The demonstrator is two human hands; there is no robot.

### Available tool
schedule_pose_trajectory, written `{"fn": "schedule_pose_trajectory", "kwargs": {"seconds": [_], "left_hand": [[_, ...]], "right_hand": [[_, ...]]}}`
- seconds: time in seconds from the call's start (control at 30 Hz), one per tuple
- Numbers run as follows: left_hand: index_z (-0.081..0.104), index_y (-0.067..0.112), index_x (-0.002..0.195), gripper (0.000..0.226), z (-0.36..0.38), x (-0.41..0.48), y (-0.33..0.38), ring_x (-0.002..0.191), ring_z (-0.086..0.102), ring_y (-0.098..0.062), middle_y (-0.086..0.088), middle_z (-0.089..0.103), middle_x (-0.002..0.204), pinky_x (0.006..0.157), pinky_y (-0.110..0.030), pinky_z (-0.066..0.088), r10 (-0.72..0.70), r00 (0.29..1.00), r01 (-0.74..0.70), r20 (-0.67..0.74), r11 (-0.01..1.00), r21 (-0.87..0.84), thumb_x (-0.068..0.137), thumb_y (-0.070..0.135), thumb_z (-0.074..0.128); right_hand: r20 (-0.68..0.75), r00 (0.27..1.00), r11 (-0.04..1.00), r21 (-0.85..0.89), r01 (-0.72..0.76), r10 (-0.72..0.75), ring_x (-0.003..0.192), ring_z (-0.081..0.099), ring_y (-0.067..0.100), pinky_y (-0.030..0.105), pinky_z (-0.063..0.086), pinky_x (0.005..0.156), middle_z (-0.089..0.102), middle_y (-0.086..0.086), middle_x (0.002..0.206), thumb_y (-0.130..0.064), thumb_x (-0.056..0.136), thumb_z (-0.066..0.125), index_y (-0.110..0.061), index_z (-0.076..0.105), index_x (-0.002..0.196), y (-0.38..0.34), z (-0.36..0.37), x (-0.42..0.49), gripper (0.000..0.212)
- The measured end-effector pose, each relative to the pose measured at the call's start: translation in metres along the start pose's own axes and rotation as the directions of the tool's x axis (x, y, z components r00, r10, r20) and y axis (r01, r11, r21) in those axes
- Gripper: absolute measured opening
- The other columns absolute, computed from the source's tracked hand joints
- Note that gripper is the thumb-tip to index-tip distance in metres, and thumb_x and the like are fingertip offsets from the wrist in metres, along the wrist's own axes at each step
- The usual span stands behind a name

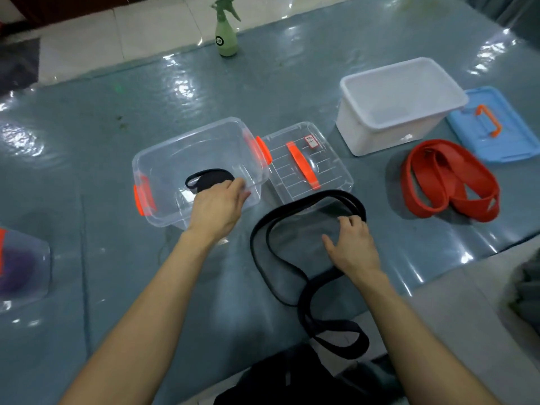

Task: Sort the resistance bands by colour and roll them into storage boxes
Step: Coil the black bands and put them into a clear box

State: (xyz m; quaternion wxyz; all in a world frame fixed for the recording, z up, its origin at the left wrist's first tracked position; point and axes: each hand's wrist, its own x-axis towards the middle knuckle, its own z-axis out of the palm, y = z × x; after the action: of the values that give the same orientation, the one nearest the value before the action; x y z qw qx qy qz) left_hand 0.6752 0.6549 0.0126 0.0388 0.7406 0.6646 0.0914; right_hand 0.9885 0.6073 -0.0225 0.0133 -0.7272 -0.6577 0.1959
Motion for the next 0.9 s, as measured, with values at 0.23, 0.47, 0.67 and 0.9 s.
{"fn": "schedule_pose_trajectory", "kwargs": {"seconds": [0.23,0.47,0.67,0.9], "left_hand": [[0.055,0.016,0.098,0.029,0.04,-0.064,0.05,0.087,0.056,-0.032,-0.006,0.055,0.095,0.076,-0.046,0.048,-0.147,0.958,0.138,-0.247,0.989,-0.054,0.105,0.044,0.058],[0.045,0.006,0.143,0.099,0.084,-0.077,0.087,0.116,0.071,-0.041,-0.015,0.071,0.127,0.093,-0.048,0.058,-0.633,0.636,0.723,0.442,0.688,-0.056,0.086,0.086,0.06],[0.048,0.015,0.113,0.018,0.082,-0.077,0.081,0.104,0.068,-0.043,-0.015,0.066,0.107,0.076,-0.041,0.046,-0.522,0.771,0.62,0.365,0.746,-0.245,0.102,0.025,0.059],[0.042,0.016,0.109,0.02,0.014,-0.177,-0.03,0.085,0.073,-0.043,-0.02,0.074,0.095,0.078,-0.055,0.06,-0.785,0.617,0.669,0.056,0.487,-0.562,0.1,0.004,0.056]], "right_hand": [[-0.048,0.972,0.958,0.187,-0.216,0.229,0.115,0.063,0.043,0.046,0.054,0.087,0.05,0.022,0.139,-0.031,0.095,0.079,0.003,0.043,0.139,0.038,0.007,0.013,0.066],[0.124,0.963,0.908,0.323,-0.269,0.241,0.111,0.068,0.039,0.035,0.046,0.083,0.069,0.018,0.123,-0.023,0.094,0.078,-0.003,0.058,0.126,0.067,0.021,0.019,0.043],[0.119,0.987,0.87,0.492,0.037,-0.109,0.084,0.07,0.023,0.038,0.055,0.074,0.067,0.001,0.095,-0.018,0.094,0.065,-0.027,0.059,0.111,0.046,0.015,0.001,0.02],[0.147,0.869,0.784,0.52,0.338,-0.473,0.071,0.067,0.004,0.03,0.056,0.074,0.074,-0.013,0.095,-0.019,0.097,0.063,-0.04,0.068,0.126,-0.051,-0.016,-0.002,0.036]]}}
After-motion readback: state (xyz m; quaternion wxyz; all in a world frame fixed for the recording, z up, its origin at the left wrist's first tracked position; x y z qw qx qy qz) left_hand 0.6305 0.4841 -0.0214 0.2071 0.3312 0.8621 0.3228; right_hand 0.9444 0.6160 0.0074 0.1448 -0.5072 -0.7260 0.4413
